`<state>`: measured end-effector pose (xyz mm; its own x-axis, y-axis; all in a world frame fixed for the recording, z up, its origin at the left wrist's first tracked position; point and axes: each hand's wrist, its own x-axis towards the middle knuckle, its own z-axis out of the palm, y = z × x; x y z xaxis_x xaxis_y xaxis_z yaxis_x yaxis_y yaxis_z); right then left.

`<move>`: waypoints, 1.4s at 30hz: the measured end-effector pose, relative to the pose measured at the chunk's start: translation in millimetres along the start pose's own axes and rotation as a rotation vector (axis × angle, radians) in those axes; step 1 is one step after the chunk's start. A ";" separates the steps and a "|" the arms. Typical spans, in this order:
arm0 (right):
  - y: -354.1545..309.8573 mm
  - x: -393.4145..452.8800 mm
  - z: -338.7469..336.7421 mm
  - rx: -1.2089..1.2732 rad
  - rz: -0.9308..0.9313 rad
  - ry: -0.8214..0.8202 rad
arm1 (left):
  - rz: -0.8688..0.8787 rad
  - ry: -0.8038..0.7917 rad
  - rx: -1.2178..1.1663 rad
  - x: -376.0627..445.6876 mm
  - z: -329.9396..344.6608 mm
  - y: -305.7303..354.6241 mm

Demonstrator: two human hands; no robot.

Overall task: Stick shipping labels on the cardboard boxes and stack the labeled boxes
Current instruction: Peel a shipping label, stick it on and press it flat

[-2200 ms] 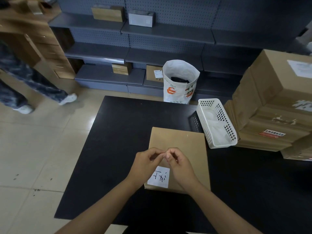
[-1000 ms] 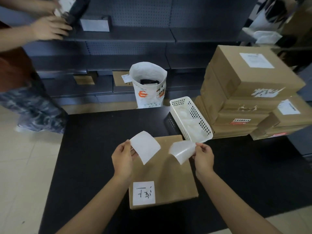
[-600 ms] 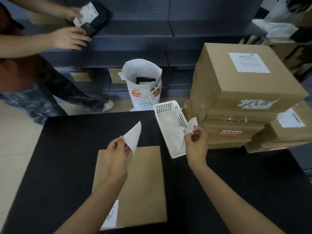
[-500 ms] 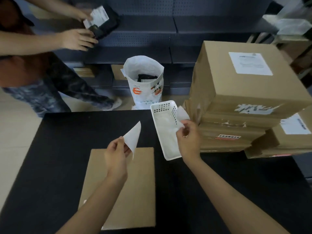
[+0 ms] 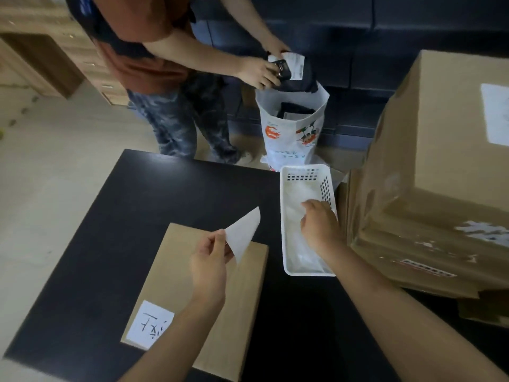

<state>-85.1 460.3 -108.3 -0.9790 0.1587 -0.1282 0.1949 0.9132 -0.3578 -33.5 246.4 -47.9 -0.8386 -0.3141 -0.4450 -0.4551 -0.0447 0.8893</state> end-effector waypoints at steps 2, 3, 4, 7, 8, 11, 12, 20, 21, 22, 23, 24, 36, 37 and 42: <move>0.7 -4.0 1.2 0.018 -0.004 0.049 | 0.007 0.002 0.005 1.5 1.2 -3.7; -0.6 -6.5 0.0 0.029 -0.005 0.070 | 0.007 -0.004 0.007 1.5 1.6 -5.4; -2.8 -9.8 -0.8 0.041 -0.013 0.095 | 0.003 -0.010 0.006 1.1 1.6 -6.9; -20.2 -24.6 -8.0 0.154 -0.019 0.290 | -0.001 -0.013 0.002 0.3 2.2 -4.1; -31.3 -32.8 -13.0 0.246 0.020 0.332 | 0.006 -0.012 -0.002 -0.1 2.7 -1.0; -70.1 -59.3 -33.4 0.672 0.291 0.250 | 0.071 -0.028 0.024 -1.8 3.7 8.6; -83.0 -66.6 -38.1 0.813 0.387 0.155 | 0.107 -0.040 0.038 -4.0 3.6 10.8; -127.2 -85.3 -42.7 1.235 0.540 -0.057 | 0.461 -0.299 0.283 -37.8 -17.9 25.1; -130.2 -88.1 -41.6 1.257 0.545 -0.036 | 0.488 -0.334 0.310 -39.9 -24.9 24.4; -133.4 -92.0 -40.2 1.268 0.553 -0.011 | 0.520 -0.370 0.349 -40.3 -32.8 22.6; -137.8 -96.4 -39.4 1.257 0.558 0.011 | 0.554 -0.400 0.391 -40.0 -41.4 20.9; -142.2 -100.7 -36.4 1.227 0.568 0.026 | 0.582 -0.421 0.420 -38.7 -50.0 19.4; -236.2 -142.0 3.2 1.406 0.574 0.025 | 0.415 -0.276 0.676 35.8 -159.0 26.6; -241.3 -144.0 10.5 1.388 0.591 0.041 | 0.419 -0.288 0.653 38.4 -164.9 25.5; -244.1 -158.3 30.4 1.056 0.623 0.160 | 0.471 -0.304 0.697 46.6 -177.8 10.6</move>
<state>24.1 200.8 -28.8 -0.6838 0.5699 -0.4557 0.5104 -0.0727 -0.8568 -24.2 62.8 -40.5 -0.9825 0.1154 -0.1463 -0.0385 0.6427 0.7651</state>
